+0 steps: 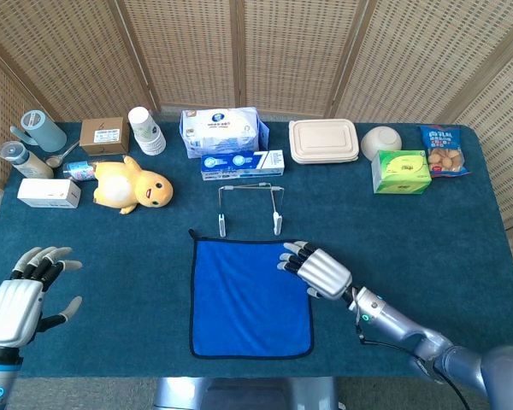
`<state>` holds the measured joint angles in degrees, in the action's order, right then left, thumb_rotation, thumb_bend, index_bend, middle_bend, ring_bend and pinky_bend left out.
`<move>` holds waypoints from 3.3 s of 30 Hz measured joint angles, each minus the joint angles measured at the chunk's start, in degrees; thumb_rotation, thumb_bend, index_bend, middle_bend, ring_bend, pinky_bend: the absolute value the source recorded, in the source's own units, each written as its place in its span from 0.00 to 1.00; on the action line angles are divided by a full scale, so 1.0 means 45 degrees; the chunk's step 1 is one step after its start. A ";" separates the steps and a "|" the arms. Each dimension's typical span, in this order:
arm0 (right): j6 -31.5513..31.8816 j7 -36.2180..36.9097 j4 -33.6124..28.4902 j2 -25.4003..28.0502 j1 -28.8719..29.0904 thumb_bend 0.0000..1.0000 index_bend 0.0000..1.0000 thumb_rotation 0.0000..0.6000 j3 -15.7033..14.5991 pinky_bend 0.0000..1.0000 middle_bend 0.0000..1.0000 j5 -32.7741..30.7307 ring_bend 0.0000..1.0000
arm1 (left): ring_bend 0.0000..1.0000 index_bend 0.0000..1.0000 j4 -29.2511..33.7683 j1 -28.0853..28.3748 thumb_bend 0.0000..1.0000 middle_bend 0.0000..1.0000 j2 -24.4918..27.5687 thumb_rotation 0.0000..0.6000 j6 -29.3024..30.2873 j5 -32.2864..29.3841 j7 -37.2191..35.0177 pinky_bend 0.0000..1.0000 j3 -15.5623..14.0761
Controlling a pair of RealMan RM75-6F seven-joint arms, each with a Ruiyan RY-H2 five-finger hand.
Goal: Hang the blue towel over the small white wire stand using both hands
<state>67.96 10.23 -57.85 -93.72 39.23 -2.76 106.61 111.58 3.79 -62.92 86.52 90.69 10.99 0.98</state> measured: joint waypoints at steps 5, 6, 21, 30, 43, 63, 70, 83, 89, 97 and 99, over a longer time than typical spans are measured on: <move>0.0005 -0.0012 -0.0005 0.0151 0.0012 0.00 0.27 1.00 -0.0166 0.22 0.26 -0.0090 0.13 | 0.19 0.32 0.0017 0.0035 0.37 0.23 -0.0029 1.00 -0.0029 0.0015 0.0054 0.12 0.0005; 0.0019 -0.0018 -0.0003 0.0181 0.0003 0.00 0.27 1.00 -0.0198 0.22 0.26 -0.0117 0.13 | 0.19 0.32 0.0027 0.0045 0.37 0.23 -0.0034 1.00 -0.0044 0.0012 0.0067 0.12 0.0004; 0.0180 0.0136 0.0402 0.0051 -0.0082 0.00 0.27 1.00 -0.0496 0.22 0.26 -0.0332 0.13 | 0.19 0.32 0.0147 0.0020 0.37 0.23 -0.0031 1.00 0.0005 0.0075 0.0201 0.12 -0.0069; 0.0228 0.0234 0.0638 -0.0210 -0.0002 0.00 0.27 1.00 -0.0653 0.22 0.26 -0.0305 0.13 | 0.19 0.32 0.0120 -0.0011 0.37 0.23 -0.0008 1.00 0.0071 0.0123 0.0139 0.11 -0.0093; 0.0088 0.0225 0.0730 -0.0619 0.0277 0.00 0.27 1.00 -0.0719 0.22 0.26 -0.0297 0.13 | 0.19 0.32 -0.0101 -0.0076 0.37 0.23 -0.0001 1.00 0.0151 0.0084 -0.0210 0.11 -0.0122; -0.0119 -0.0014 0.0802 -0.1362 0.0723 0.10 0.28 1.00 -0.0358 0.22 0.26 -0.0647 0.12 | 0.19 0.32 -0.0430 -0.0171 0.37 0.23 0.0035 1.00 0.0256 -0.0061 -0.0789 0.11 -0.0107; -0.0053 -0.0049 0.0891 -0.1594 0.0757 0.31 0.27 1.00 -0.0285 0.22 0.26 -0.0765 0.12 | 0.19 0.32 -0.0505 -0.0211 0.37 0.23 0.0047 1.00 0.0309 -0.0051 -0.0923 0.11 -0.0121; 0.0200 0.0227 0.1150 -0.2118 0.0728 0.37 0.44 1.00 -0.0186 0.24 0.32 -0.0952 0.20 | 0.19 0.32 -0.0598 -0.0257 0.37 0.23 0.0078 1.00 0.0414 0.0004 -0.1102 0.11 -0.0110; 0.0458 0.0335 0.1359 -0.2384 0.0684 0.37 0.55 1.00 -0.0213 0.25 0.35 -0.0908 0.23 | 0.19 0.32 -0.0683 -0.0281 0.37 0.23 0.0077 1.00 0.0431 0.0001 -0.1161 0.11 -0.0121; 0.0728 0.0471 0.1515 -0.2628 0.0617 0.36 0.62 1.00 -0.0177 0.25 0.36 -0.0956 0.25 | 0.19 0.32 -0.1001 -0.0184 0.37 0.23 0.0087 1.00 0.0297 0.0123 -0.0753 0.11 -0.0131; 0.0757 0.0501 0.1558 -0.2674 0.0584 0.36 0.64 1.00 -0.0179 0.25 0.37 -0.0986 0.26 | 0.19 0.33 -0.1246 -0.0101 0.37 0.24 0.0080 1.00 0.0220 0.0265 -0.0537 0.11 -0.0135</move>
<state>71.37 12.49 -50.84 -105.75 41.86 -3.57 102.18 105.98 3.33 -62.56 87.50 91.89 8.57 0.37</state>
